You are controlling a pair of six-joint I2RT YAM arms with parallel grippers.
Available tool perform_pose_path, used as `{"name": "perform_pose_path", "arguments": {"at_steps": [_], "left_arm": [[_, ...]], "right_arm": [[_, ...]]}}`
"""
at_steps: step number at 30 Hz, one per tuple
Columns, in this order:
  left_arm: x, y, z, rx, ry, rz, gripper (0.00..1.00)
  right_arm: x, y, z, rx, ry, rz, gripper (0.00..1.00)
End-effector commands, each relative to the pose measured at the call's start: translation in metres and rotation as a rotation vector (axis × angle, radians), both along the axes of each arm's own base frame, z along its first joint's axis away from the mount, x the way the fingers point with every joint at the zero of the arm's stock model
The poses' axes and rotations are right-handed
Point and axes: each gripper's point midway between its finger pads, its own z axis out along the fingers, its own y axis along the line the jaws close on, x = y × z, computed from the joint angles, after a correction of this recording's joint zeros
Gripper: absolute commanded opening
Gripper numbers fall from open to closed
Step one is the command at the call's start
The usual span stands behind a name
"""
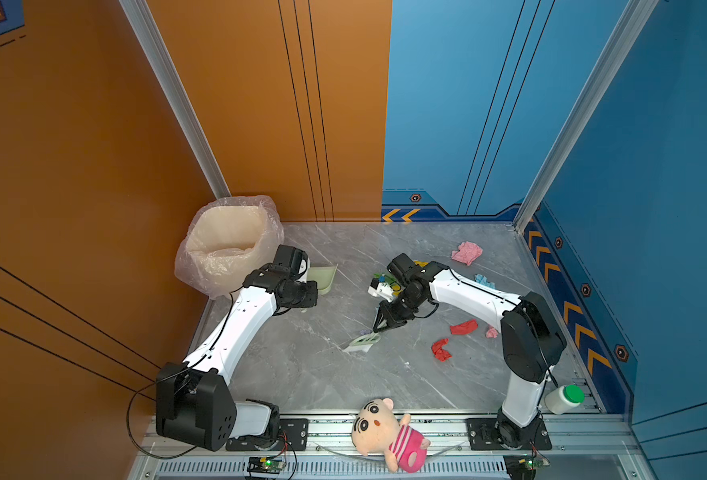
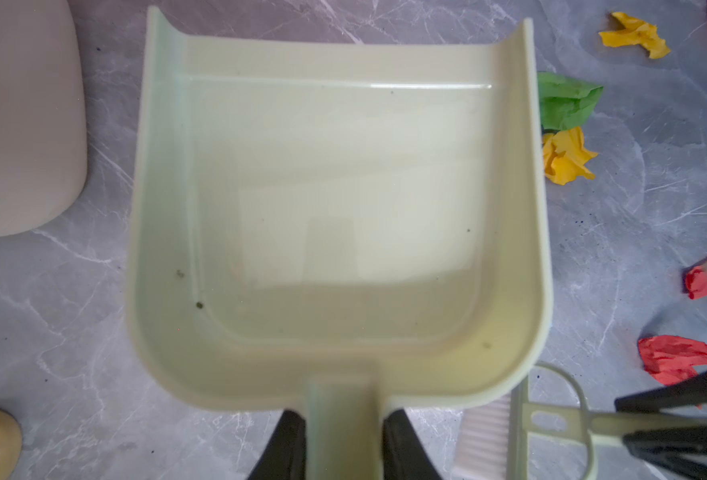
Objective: Sweep away the paper scraps from the table
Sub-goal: 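Move the left gripper's dustpan to the purple scraps while the right follows, then lower the left gripper's dustpan by the scraps while the right places the brush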
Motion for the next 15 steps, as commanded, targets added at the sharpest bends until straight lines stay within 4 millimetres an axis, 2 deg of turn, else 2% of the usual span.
{"name": "perform_pose_path", "arguments": {"at_steps": [1, 6, 11, 15], "left_arm": [[-0.010, 0.002, -0.018, 0.042, 0.054, 0.012, 0.25], [-0.020, 0.001, -0.034, 0.058, 0.098, 0.007, 0.25], [-0.035, 0.004, -0.053, 0.084, 0.152, 0.009, 0.25], [-0.042, 0.004, -0.063, 0.107, 0.180, 0.005, 0.25]], "right_arm": [[0.042, 0.001, 0.000, -0.032, -0.097, -0.109, 0.00], [0.049, 0.001, 0.024, 0.011, -0.136, -0.089, 0.00], [0.032, -0.002, 0.058, 0.124, -0.103, -0.018, 0.00], [0.041, -0.027, 0.077, 0.069, -0.209, -0.088, 0.00]]}}
